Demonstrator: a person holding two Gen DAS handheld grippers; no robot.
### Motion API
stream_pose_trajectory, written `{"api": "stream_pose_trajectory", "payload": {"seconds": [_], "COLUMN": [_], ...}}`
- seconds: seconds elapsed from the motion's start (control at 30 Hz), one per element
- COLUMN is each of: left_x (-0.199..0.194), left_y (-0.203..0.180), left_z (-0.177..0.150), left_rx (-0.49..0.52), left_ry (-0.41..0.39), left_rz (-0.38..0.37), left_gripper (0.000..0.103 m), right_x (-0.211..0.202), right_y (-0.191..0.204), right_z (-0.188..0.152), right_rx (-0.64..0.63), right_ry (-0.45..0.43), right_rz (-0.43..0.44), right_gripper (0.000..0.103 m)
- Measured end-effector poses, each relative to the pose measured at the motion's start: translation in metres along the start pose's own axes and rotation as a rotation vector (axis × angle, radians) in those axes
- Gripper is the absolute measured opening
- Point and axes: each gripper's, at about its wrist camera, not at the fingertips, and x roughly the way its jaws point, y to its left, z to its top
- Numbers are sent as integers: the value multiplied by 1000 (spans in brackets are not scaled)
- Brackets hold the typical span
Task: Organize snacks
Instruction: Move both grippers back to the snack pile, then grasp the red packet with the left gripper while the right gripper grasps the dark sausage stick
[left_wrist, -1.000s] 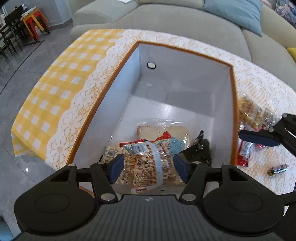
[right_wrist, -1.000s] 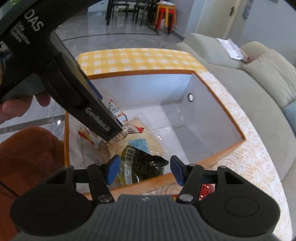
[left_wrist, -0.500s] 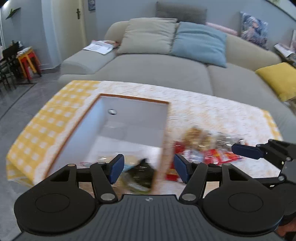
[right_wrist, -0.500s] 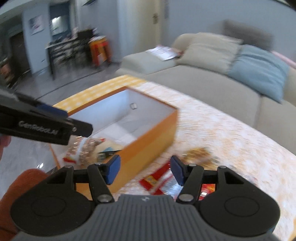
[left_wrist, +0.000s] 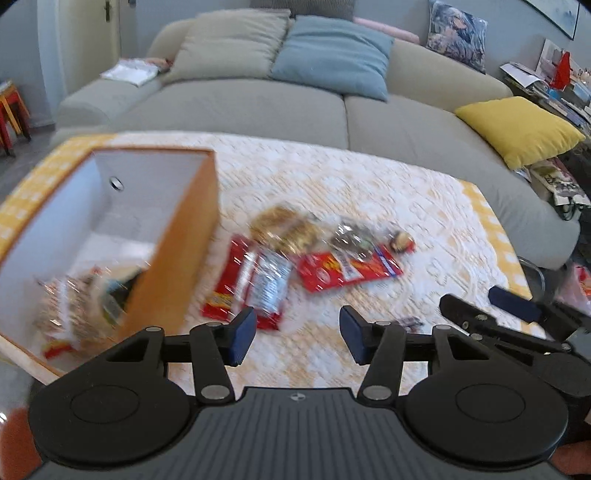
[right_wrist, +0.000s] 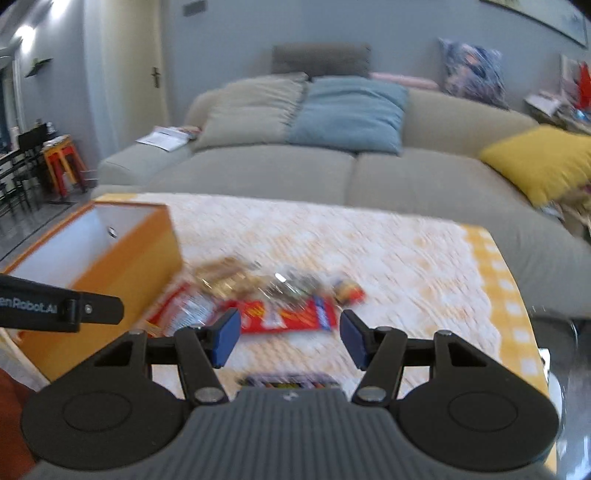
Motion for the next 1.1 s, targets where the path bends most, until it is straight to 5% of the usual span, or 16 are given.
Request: {"api": "stream_pose_trajectory", "payload": {"seconds": [0.2,0.53,0.87,1.1], "left_x": [21,54,81,106], "left_y": [-6,1,3,-2], "left_z": [-9,-12,-3,9], "left_rx": [24,47,113,209], "left_ry": [55,89,69,47], "left_rz": [1,37,145,193], "left_gripper": [62,66,68,68], "right_x": [19,47,84,105], "right_y": [-16,-4,-27,-25], "right_z": [-15,-27,-32,-25], "right_rx": [61,-31,306,375], "right_ry": [78,160,335,349], "right_rz": [37,74,122,136], "right_gripper": [59,61,56,56]}}
